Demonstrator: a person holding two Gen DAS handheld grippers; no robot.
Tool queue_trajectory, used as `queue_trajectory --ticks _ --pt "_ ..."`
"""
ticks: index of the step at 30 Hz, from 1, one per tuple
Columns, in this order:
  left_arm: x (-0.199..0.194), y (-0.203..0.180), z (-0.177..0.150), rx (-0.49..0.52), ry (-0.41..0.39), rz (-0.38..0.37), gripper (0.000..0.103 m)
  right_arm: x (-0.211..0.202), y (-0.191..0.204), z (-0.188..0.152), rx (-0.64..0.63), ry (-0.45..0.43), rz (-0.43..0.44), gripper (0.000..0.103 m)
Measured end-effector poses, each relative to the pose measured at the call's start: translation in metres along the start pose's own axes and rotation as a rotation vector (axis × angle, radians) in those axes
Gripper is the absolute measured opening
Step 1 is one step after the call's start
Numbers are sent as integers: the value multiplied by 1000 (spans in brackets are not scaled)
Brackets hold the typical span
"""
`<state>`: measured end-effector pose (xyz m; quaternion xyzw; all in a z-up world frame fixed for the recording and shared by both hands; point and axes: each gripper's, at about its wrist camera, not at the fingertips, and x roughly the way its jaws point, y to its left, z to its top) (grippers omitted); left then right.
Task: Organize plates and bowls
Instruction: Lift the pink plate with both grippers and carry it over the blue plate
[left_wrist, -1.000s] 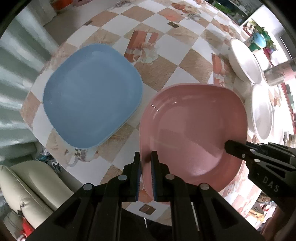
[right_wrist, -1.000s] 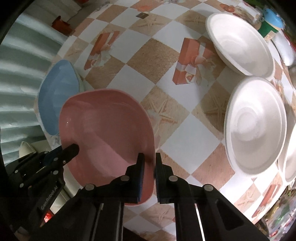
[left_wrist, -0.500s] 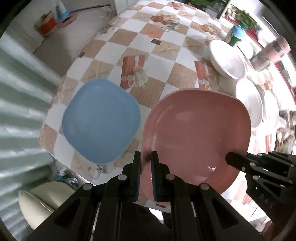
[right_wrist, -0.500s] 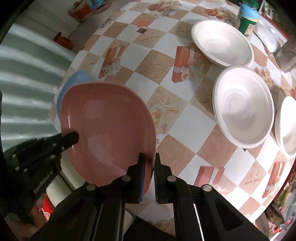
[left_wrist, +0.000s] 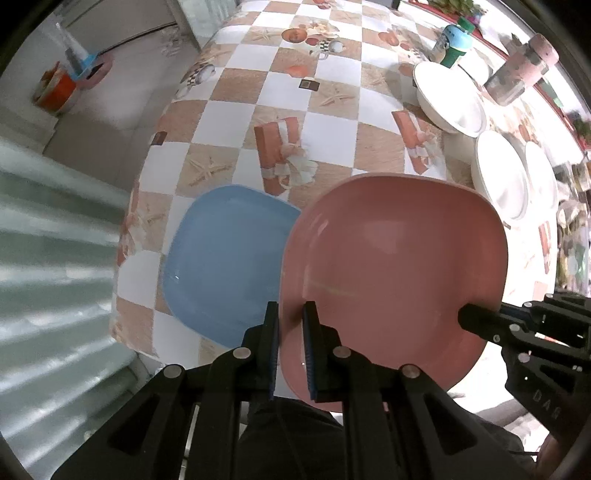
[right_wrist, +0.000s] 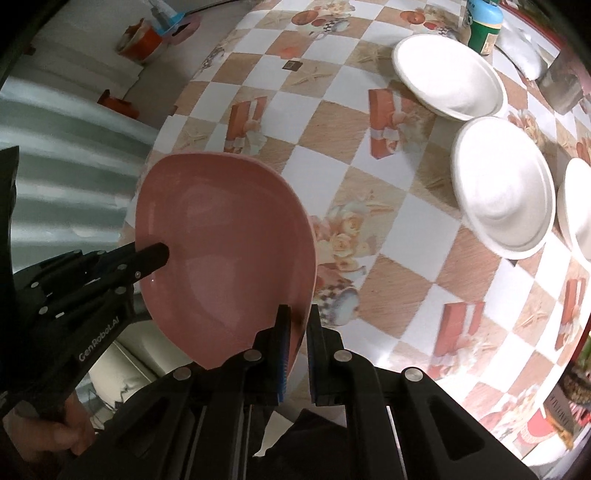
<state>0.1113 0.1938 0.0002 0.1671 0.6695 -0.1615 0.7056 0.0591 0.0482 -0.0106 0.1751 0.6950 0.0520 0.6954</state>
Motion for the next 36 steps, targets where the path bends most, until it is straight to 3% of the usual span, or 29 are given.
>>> queue_trajectory --ticks 12,20,30,36 --pt "10 54 2 84 31 1 14 18 51 9 53 14 -2 10" --pt "27 82 -5 158 71 27 15 54 88 2 106 62 25 10" --pt "31 81 15 297 42 62 15 67 102 5 233 44 31 10" --pt "41 78 32 347 41 99 15 79 98 26 324 29 31 10"
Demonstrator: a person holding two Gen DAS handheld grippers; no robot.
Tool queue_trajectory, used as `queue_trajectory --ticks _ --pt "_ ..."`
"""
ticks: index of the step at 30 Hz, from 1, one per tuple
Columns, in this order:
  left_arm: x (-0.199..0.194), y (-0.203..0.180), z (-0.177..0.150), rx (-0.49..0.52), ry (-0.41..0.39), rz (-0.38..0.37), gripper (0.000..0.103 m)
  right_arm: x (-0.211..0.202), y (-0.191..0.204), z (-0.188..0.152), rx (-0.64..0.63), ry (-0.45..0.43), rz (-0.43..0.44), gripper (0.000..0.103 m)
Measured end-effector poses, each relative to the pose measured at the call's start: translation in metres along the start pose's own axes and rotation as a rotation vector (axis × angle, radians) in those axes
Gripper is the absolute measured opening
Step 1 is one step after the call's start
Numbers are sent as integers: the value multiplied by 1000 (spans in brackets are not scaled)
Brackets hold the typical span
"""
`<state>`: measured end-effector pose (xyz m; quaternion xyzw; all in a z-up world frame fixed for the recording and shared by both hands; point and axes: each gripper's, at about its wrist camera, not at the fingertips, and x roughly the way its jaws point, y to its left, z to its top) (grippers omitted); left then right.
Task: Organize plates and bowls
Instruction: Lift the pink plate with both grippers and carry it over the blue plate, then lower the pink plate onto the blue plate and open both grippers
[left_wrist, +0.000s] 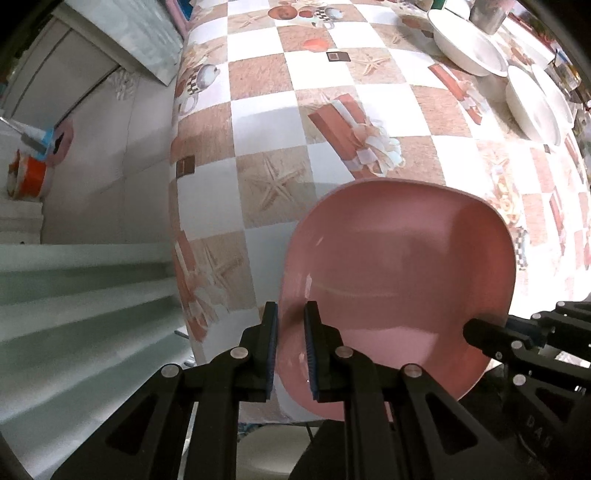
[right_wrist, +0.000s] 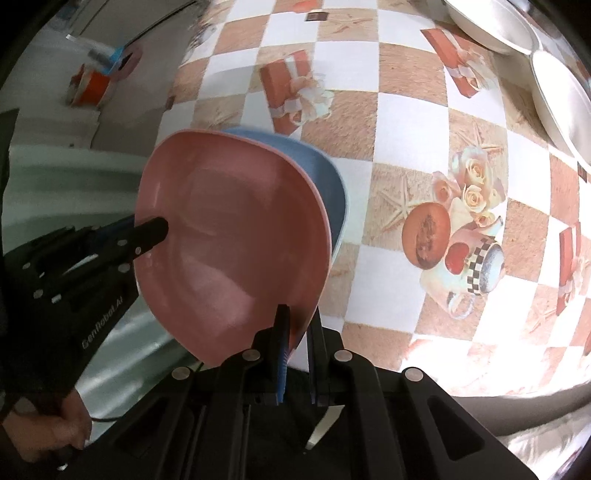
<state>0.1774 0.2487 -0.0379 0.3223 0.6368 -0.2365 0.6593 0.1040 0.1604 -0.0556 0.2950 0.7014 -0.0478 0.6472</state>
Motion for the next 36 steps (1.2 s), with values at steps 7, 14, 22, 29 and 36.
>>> queue_trajectory --ticks 7,14,22,29,36 --pt "2 7 -1 -8 3 -10 16 -3 15 14 -4 -23 -29 10" --pt "7 17 1 -18 10 -29 16 -6 16 14 0 -31 -45 11" --pt "6 21 2 -30 5 -19 53 -6 14 16 6 -15 -59 11" --pt "0 24 -2 -56 -4 -44 53 -8 -3 15 63 -12 -88 12" --pt "-14 17 -4 -61 -23 -81 53 -14 -14 11 77 -15 -96 12"
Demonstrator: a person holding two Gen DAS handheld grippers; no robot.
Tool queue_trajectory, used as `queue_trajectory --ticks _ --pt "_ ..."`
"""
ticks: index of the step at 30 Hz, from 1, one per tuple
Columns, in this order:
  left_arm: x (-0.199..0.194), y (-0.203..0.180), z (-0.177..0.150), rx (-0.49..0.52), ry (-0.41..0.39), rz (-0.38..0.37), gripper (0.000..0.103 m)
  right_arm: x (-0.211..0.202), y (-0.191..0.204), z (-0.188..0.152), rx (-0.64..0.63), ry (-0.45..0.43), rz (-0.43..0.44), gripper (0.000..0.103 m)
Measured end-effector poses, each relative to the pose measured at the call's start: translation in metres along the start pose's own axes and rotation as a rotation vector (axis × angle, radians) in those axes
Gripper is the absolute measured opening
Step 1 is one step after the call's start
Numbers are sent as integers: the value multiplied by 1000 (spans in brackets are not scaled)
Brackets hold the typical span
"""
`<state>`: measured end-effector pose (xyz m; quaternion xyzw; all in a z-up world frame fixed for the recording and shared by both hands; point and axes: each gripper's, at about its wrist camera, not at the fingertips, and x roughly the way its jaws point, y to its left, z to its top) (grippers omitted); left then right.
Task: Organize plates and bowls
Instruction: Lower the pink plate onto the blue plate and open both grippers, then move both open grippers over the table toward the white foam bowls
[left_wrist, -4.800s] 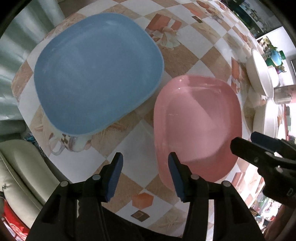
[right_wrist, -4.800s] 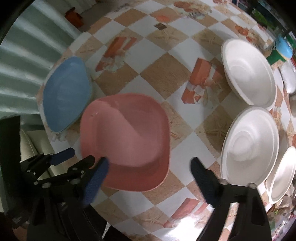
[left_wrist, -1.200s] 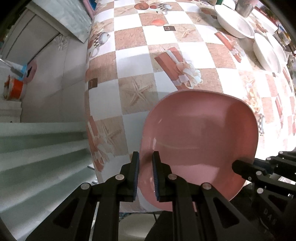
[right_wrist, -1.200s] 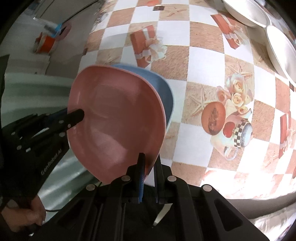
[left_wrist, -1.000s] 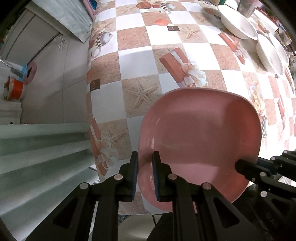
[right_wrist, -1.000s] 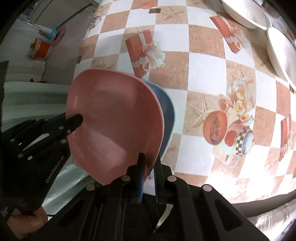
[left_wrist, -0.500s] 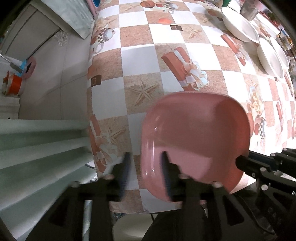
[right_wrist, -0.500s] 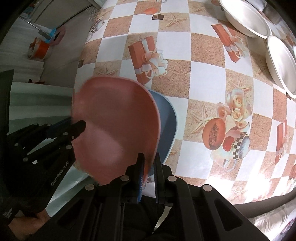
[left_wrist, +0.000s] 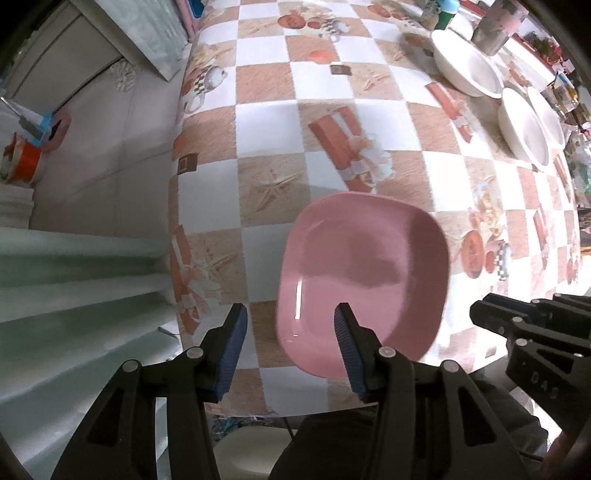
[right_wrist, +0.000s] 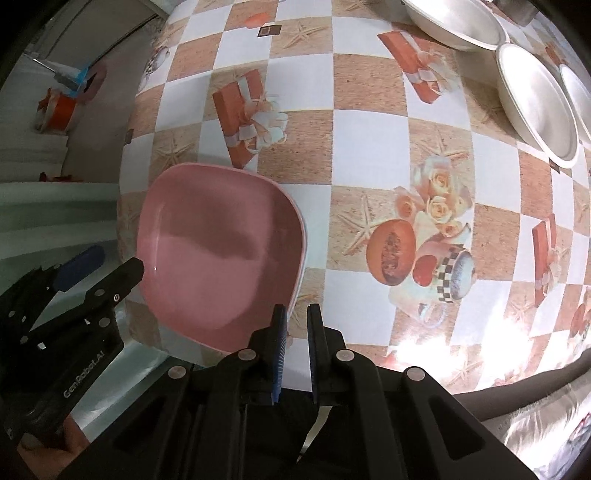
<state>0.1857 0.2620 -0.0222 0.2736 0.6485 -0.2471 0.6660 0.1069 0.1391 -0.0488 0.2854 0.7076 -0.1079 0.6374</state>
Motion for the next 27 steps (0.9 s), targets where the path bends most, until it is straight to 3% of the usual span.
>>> queue_trajectory --ticks 6,9,25,26,27 --pt "-11 -17 1 -4 3 -66 56 -17 -18 -9 -13 -18 -46 12" --pt "-15 -32 5 14 0 -70 63 -28 -33 -14 -7 -36 -80 12" --pt "-50 -111 50 52 -27 -88 64 -87 -156 -8 141 -105 -107 12" --pt "-51 -116 53 55 -27 -87 64 -92 -163 -6 147 -113 -107 14" --pt "-52 -122 56 59 -25 -87 64 -95 -169 -6 154 -120 -105 37"
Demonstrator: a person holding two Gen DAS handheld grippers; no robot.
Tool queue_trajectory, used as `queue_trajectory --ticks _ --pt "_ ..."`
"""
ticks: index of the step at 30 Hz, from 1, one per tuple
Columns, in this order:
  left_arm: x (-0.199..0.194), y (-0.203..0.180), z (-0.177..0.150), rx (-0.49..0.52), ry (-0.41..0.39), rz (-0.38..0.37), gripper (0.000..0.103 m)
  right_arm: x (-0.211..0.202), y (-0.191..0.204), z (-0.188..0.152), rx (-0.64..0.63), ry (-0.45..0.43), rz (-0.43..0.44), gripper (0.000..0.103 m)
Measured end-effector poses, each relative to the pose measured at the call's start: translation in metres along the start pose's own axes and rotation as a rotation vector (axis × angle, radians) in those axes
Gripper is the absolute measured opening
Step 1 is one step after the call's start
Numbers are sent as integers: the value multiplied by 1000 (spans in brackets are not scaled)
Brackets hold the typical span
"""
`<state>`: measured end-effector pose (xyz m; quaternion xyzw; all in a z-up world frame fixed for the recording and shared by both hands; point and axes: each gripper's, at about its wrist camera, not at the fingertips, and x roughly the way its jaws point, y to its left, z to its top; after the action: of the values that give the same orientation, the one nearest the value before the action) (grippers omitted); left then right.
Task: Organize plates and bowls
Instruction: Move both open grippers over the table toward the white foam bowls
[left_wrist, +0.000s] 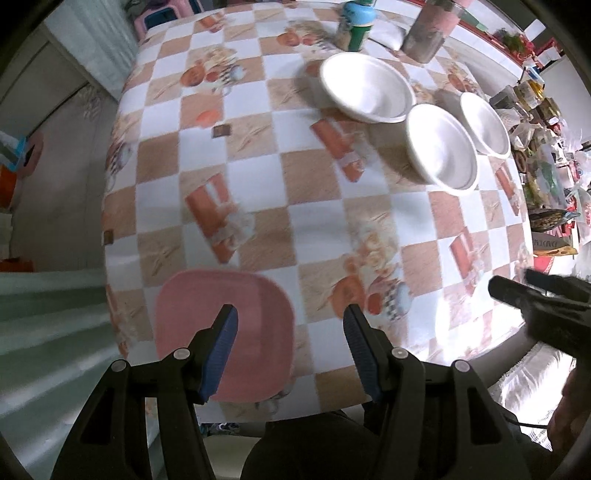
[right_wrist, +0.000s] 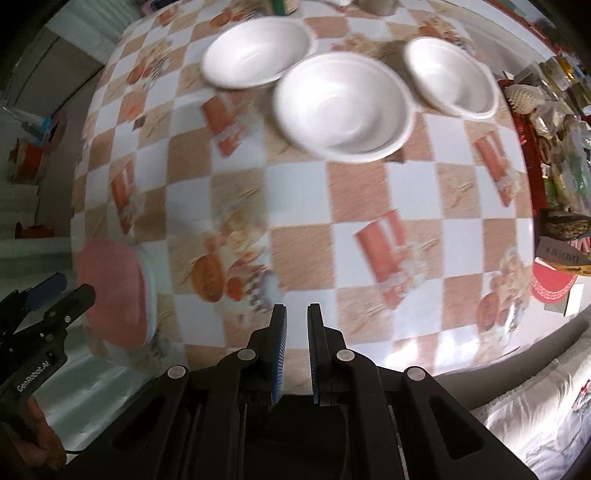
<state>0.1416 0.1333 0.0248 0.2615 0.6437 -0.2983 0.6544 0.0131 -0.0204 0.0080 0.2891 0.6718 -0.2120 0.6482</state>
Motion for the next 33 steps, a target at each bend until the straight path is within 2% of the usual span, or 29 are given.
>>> queue_trajectory --ticks 1,2,3,5,12,17,27,33 --pt "0 -6 4 5 1 0 64 -3 -7 2 12 -11 4 62" --pt "0 -12 8 11 -2 1 64 -7 -12 4 23 -29 2 96" --pt "0 -18 12 14 -3 0 64 -17 -20 5 28 -80 5 98" --pt "-1 -27 19 20 -3 -1 64 -26 -29 10 21 -110 9 98" --pt "-2 -59 37 64 -4 8 64 -28 -61 20 51 -101 29 98" --pt "1 -74 44 81 6 15 71 -34 -76 22 49 -131 28 98" --pt "3 -99 50 101 11 42 73 -57 -101 23 51 -308 13 98" --pt "4 -107 52 88 17 52 73 -51 -112 26 39 -270 20 98"
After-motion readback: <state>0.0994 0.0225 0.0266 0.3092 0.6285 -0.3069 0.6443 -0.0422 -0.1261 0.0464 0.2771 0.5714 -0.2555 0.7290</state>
